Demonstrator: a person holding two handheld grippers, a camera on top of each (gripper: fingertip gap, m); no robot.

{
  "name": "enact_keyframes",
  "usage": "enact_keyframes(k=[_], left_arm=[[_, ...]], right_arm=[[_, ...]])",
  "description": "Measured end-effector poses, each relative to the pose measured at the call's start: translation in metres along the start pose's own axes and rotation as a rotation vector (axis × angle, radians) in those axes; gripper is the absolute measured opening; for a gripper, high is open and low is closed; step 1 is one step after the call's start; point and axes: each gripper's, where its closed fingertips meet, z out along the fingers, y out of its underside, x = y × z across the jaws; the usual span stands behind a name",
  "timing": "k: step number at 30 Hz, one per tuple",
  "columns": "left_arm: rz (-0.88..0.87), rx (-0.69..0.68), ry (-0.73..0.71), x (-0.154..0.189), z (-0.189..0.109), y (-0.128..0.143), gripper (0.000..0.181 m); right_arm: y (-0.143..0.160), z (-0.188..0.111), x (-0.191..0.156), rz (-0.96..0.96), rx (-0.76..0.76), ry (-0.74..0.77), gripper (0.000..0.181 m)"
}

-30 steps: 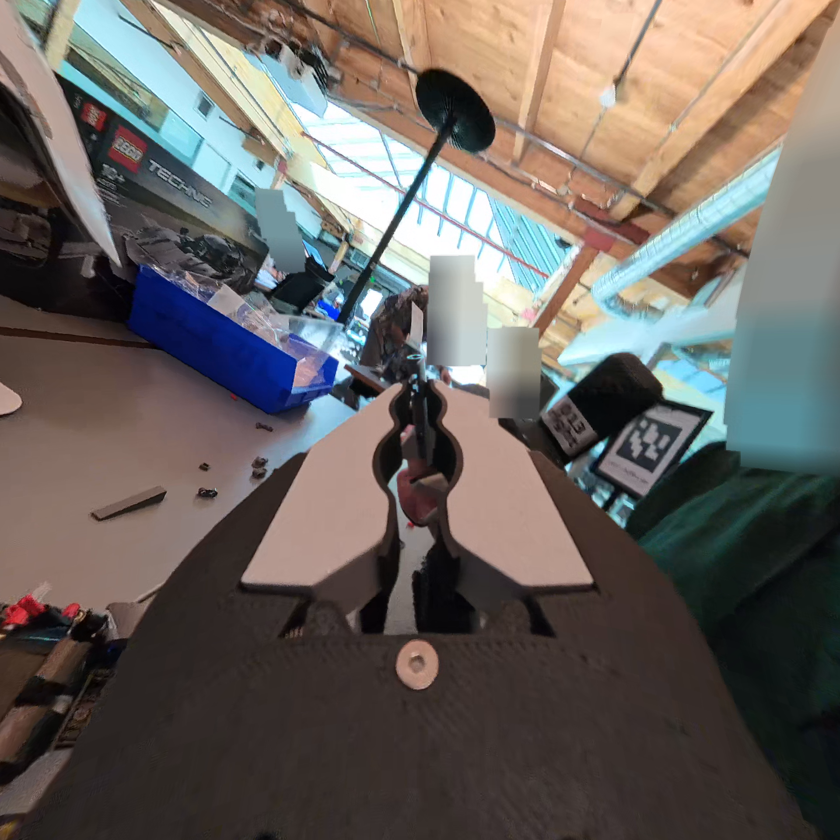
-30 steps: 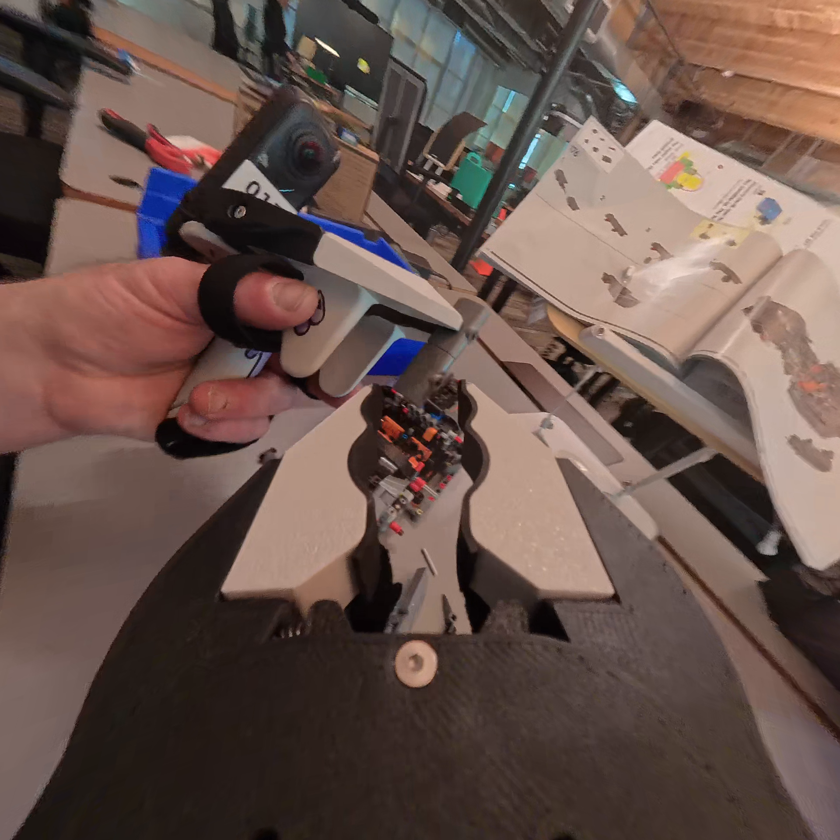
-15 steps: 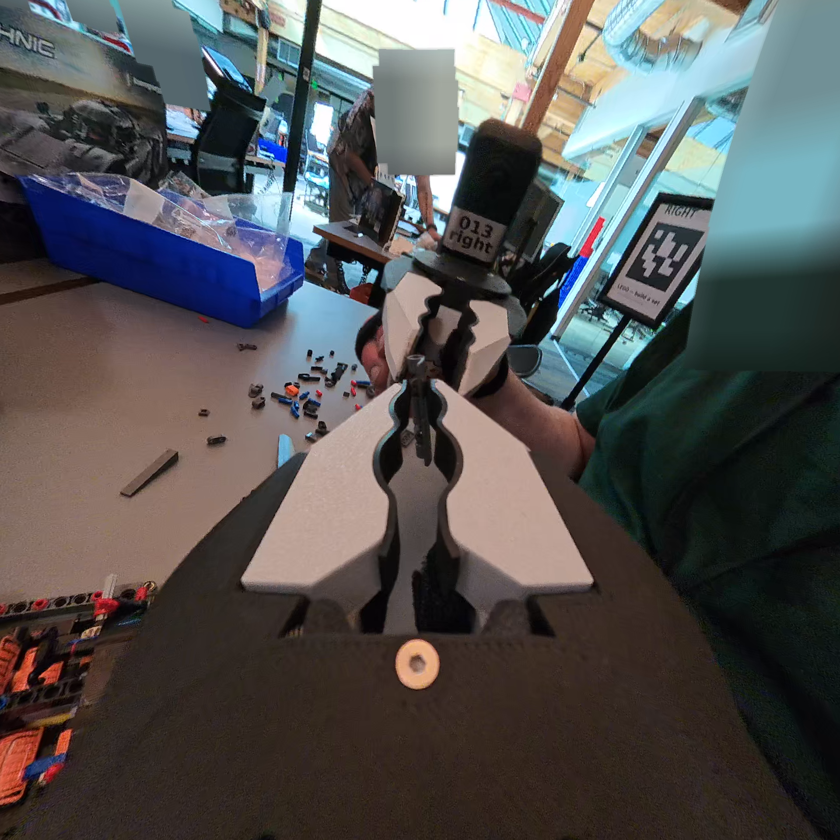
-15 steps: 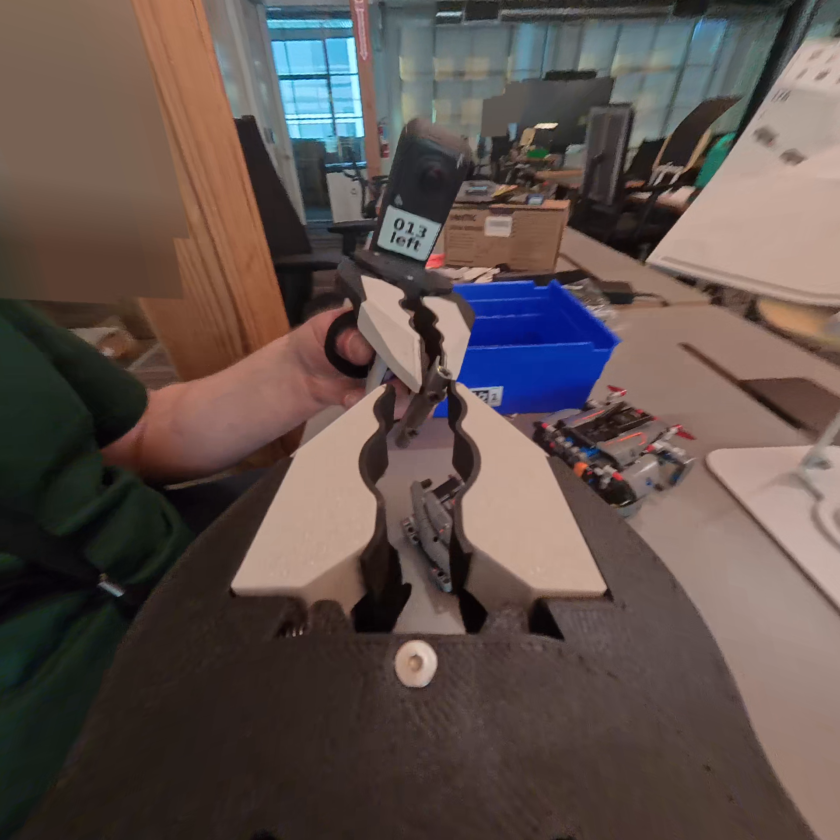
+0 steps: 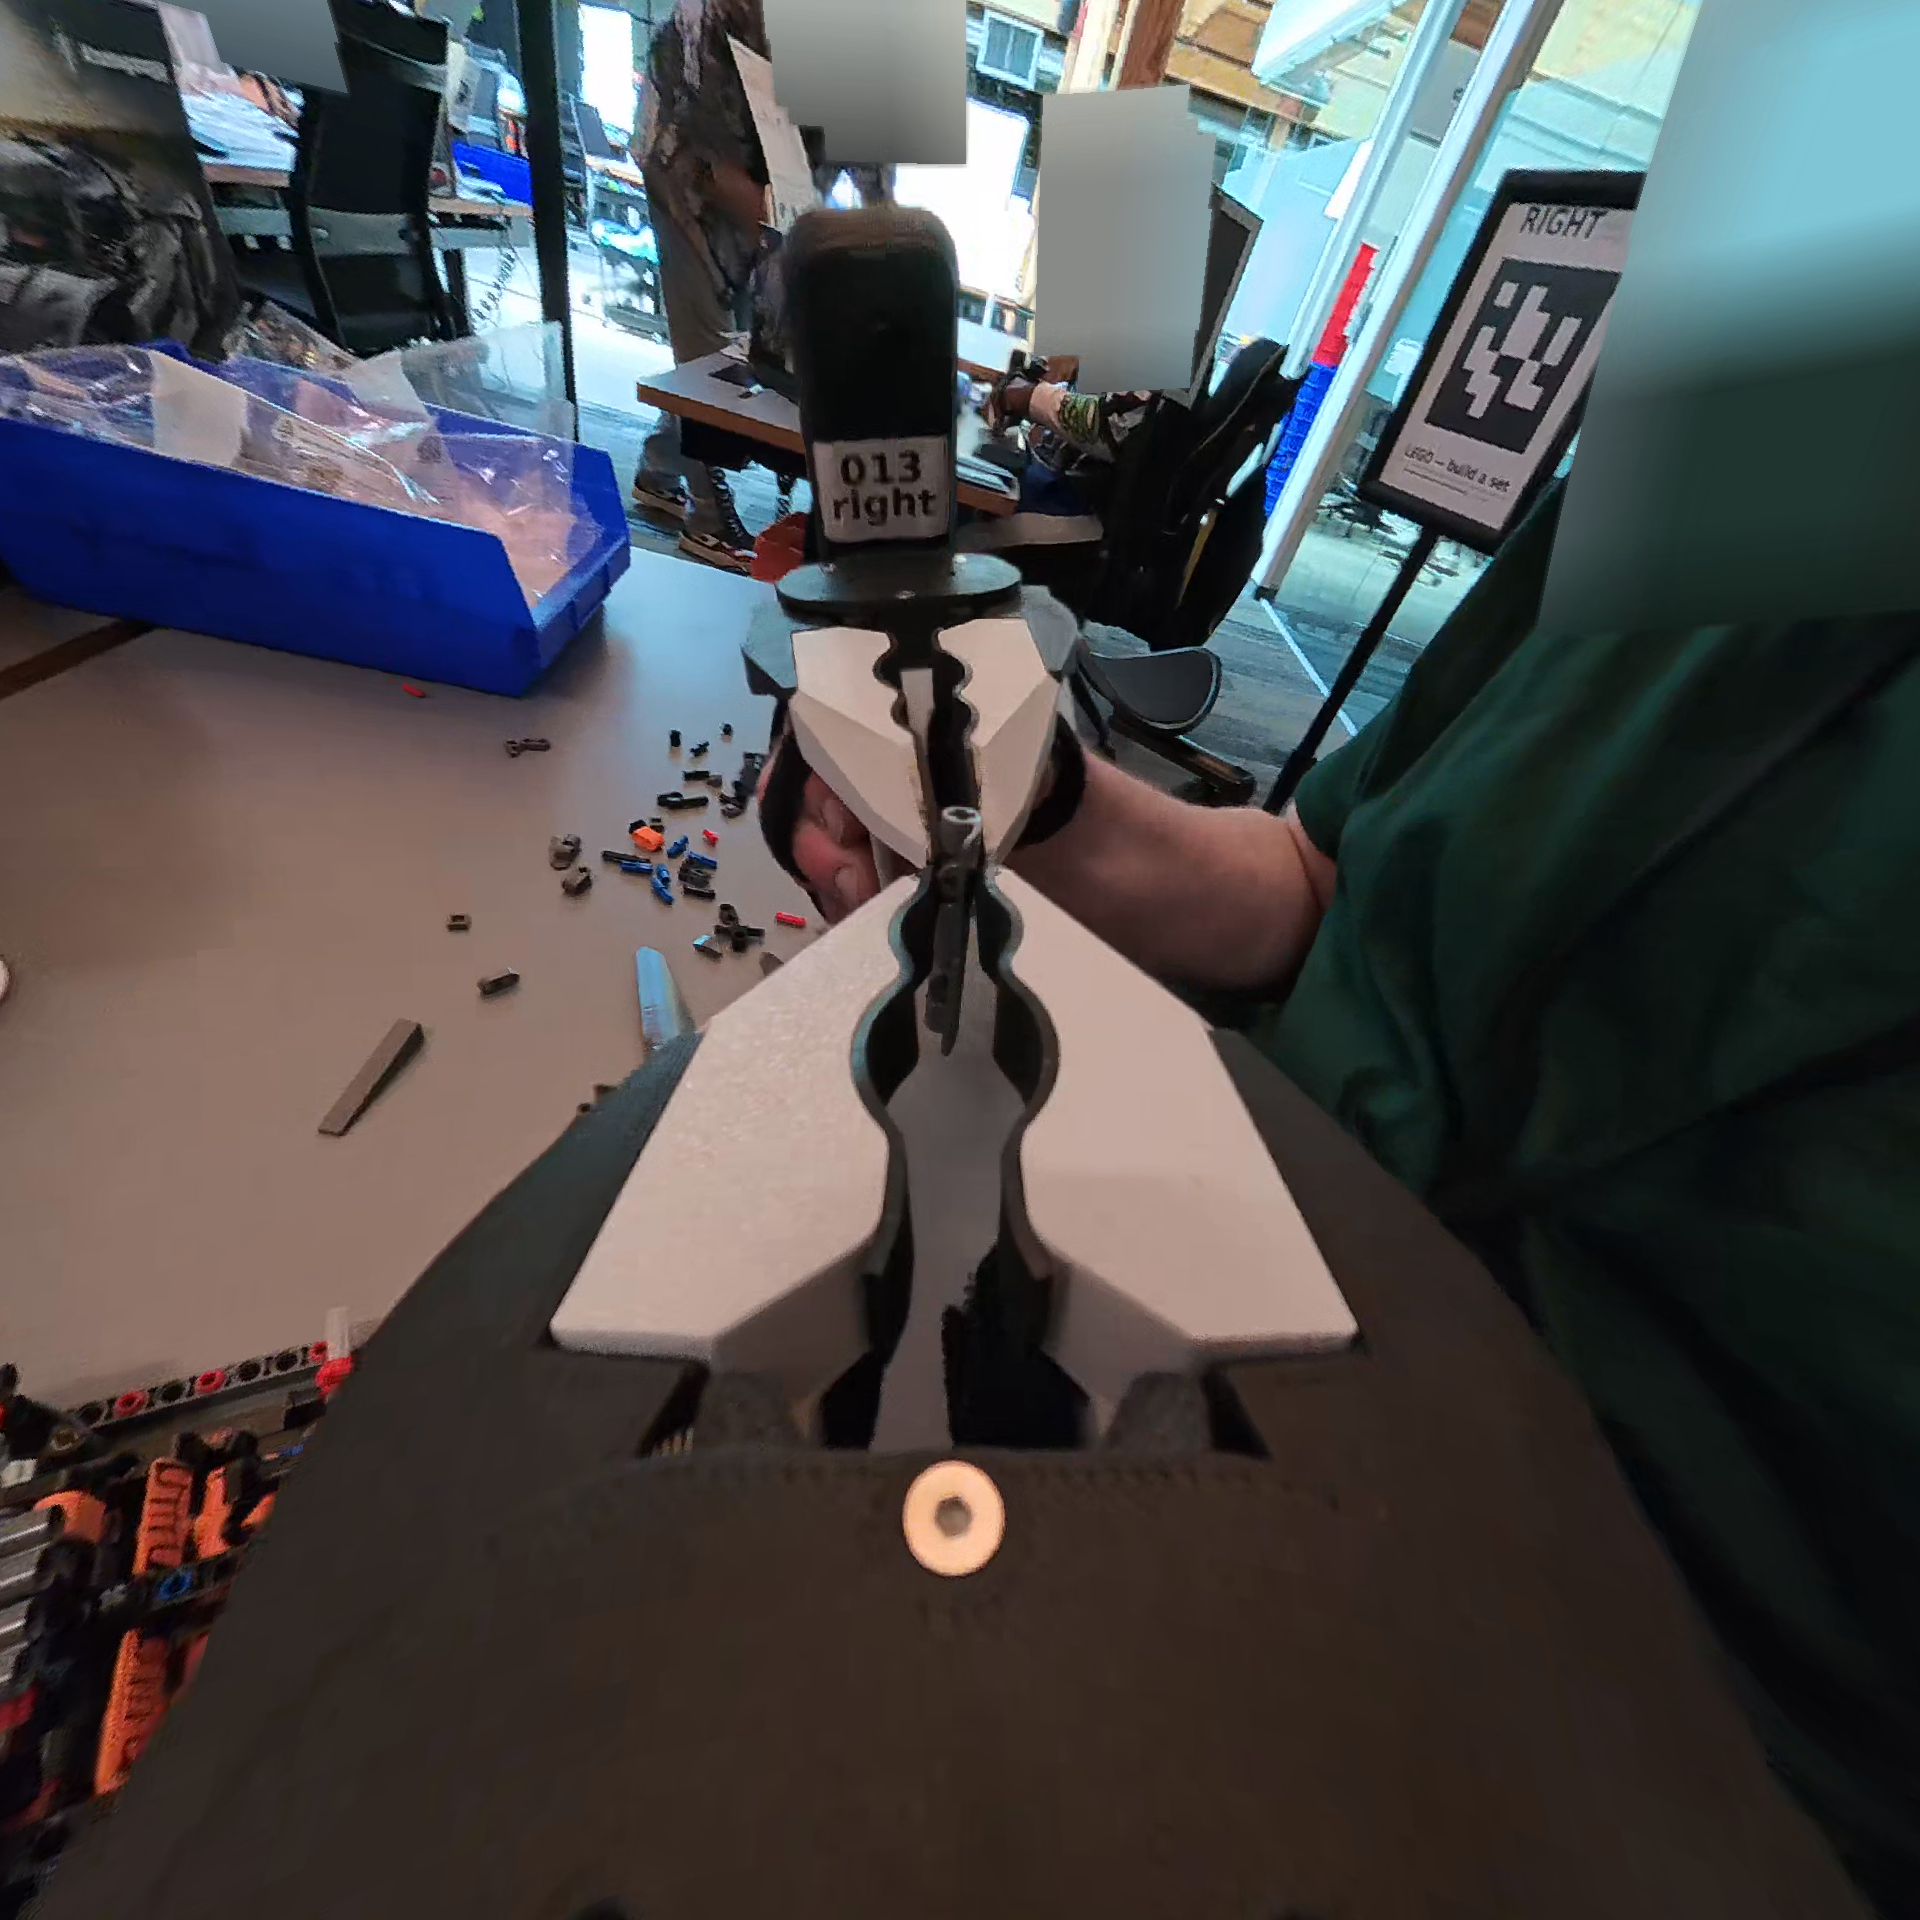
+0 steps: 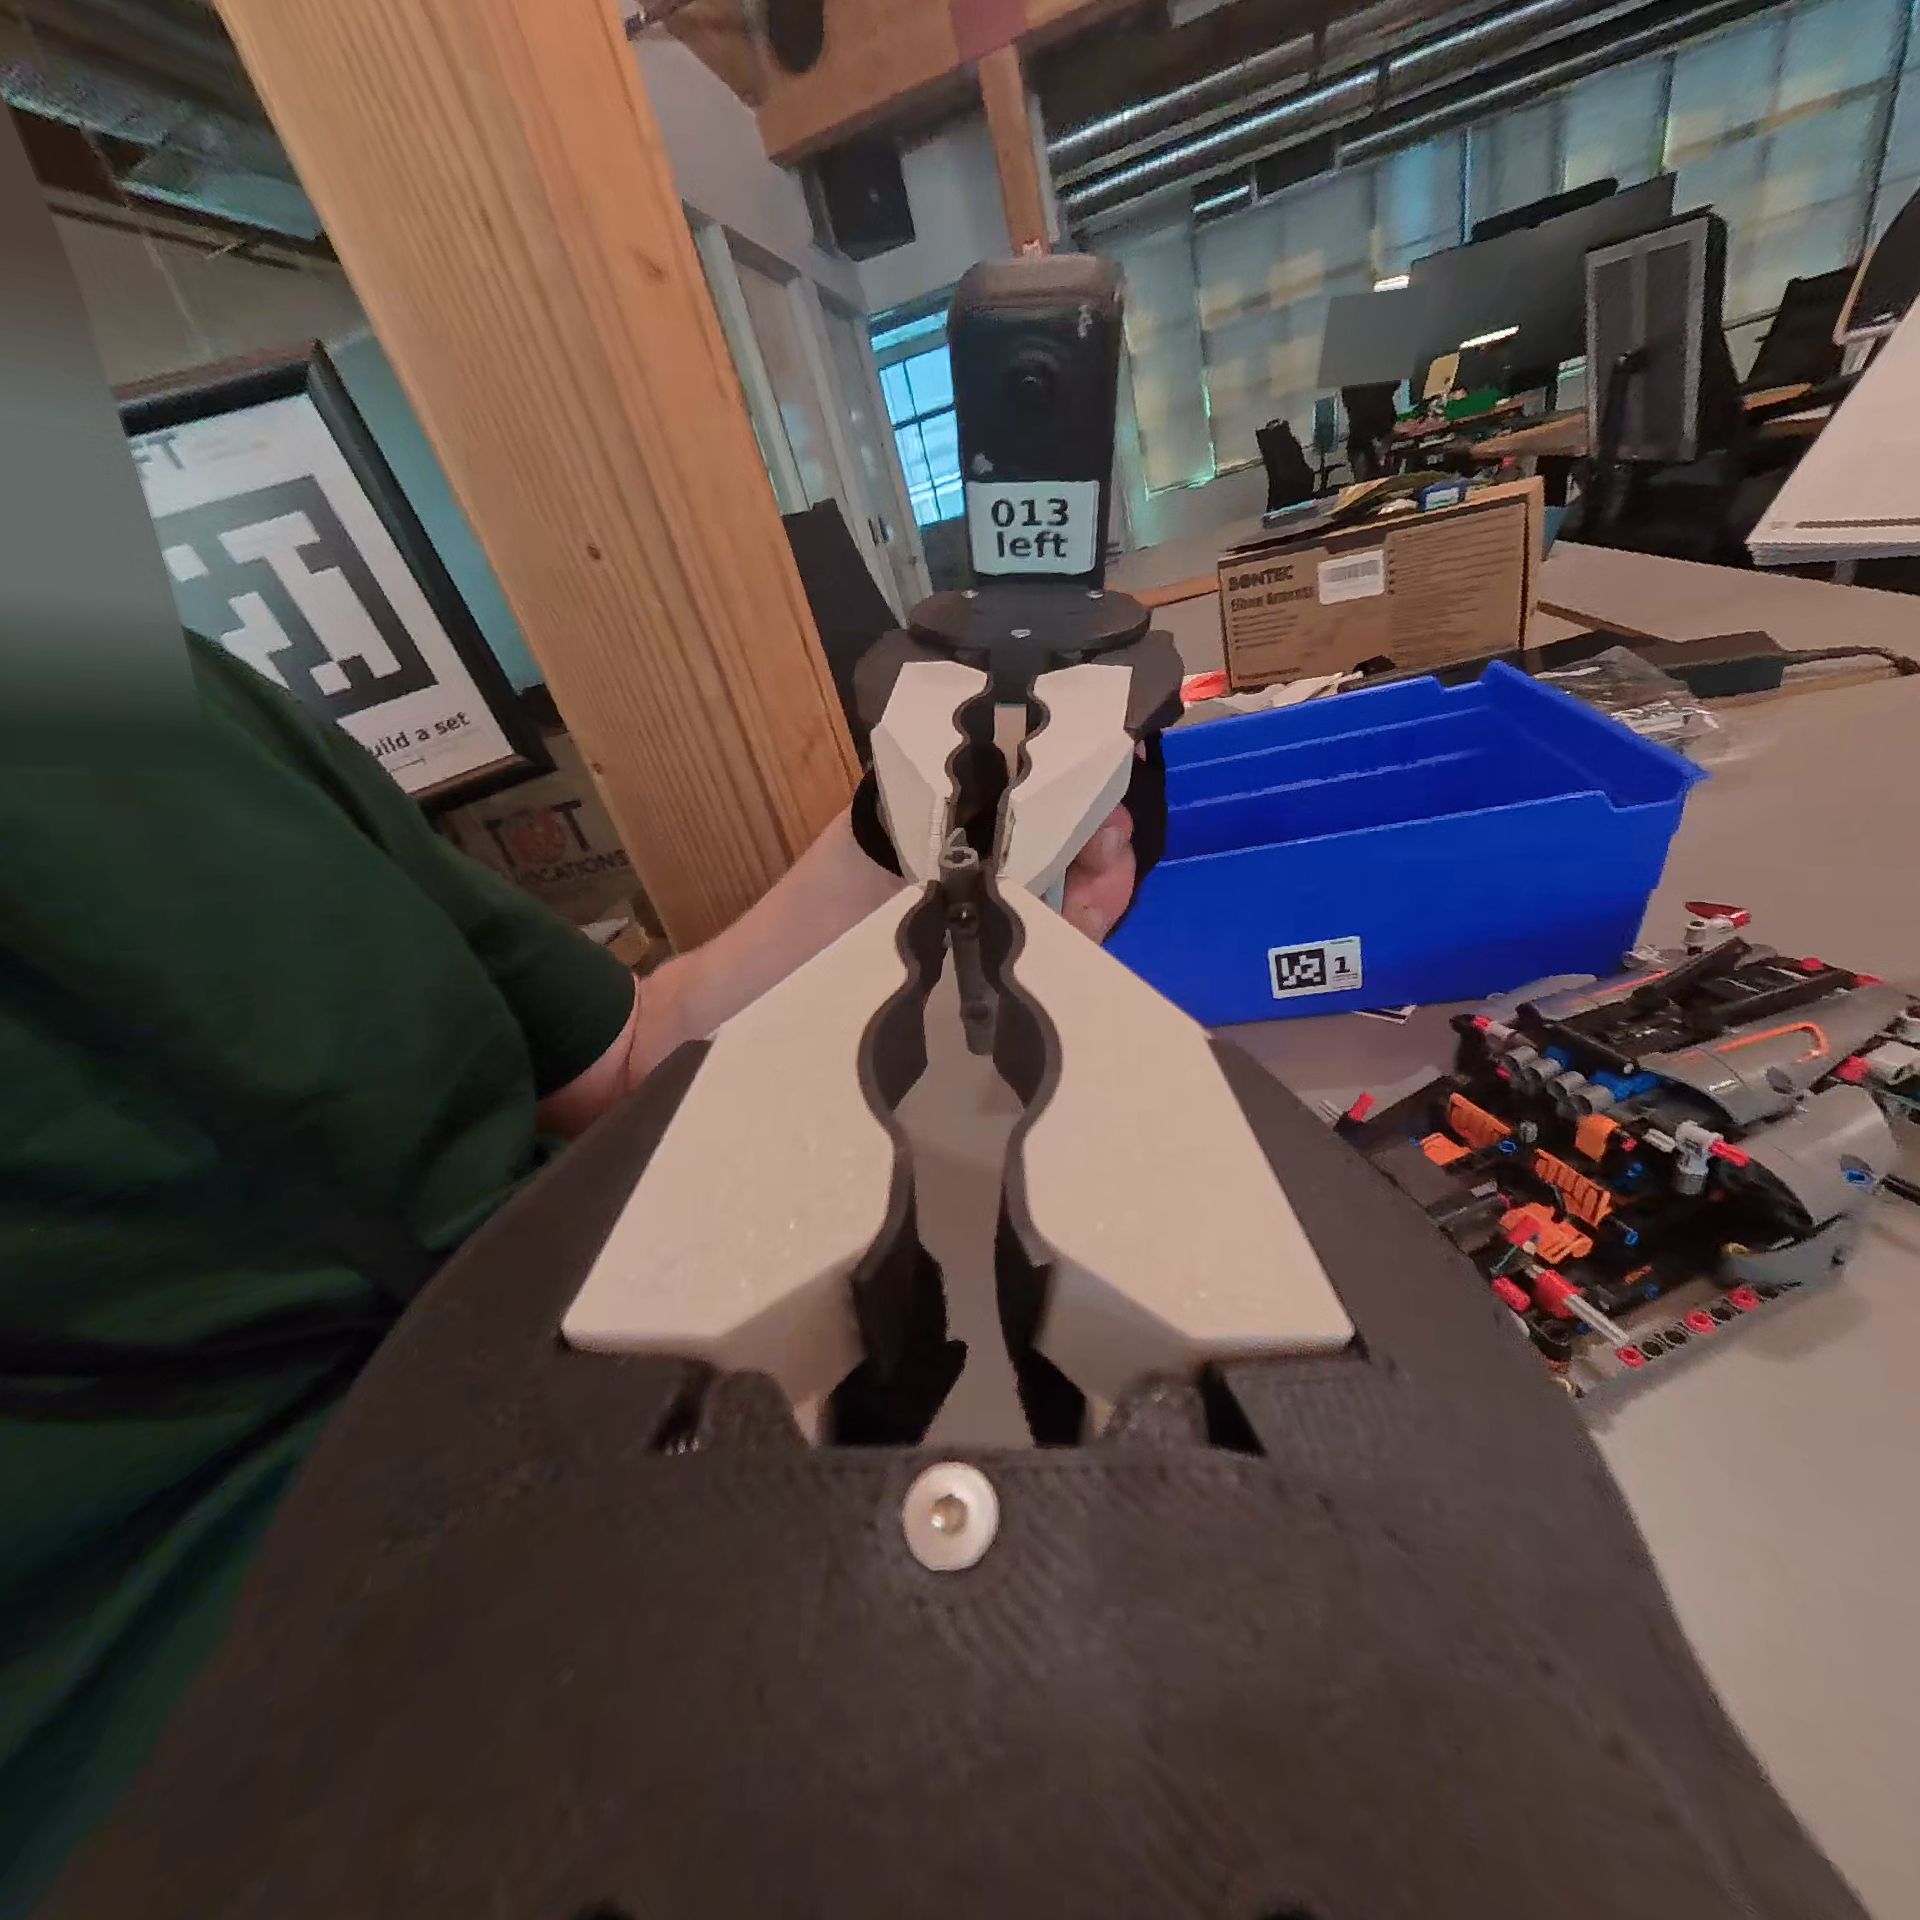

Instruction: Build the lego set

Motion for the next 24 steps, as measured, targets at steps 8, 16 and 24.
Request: enact_keyframes(k=[8, 16, 24], left_arm=[[0.205, 0.155, -0.372, -0.029, -0.012, -0.024, 0.04], [0.921, -0.092, -1.032, -0.046, -0.008, -0.021, 0.05], [1.147, -0.269, -1.128, -0.054, -0.003, -0.023, 0.021]], right_arm=[[-0.028, -0.011, 0.024, 0.059, 0.224, 0.094, 0.004], [-0.047, -0.02, 0.037, 0.278, 0.461, 0.069, 0.003], [-0.041, -0.019, 0.045, 0.428, 0.522, 0.039, 0.003]])
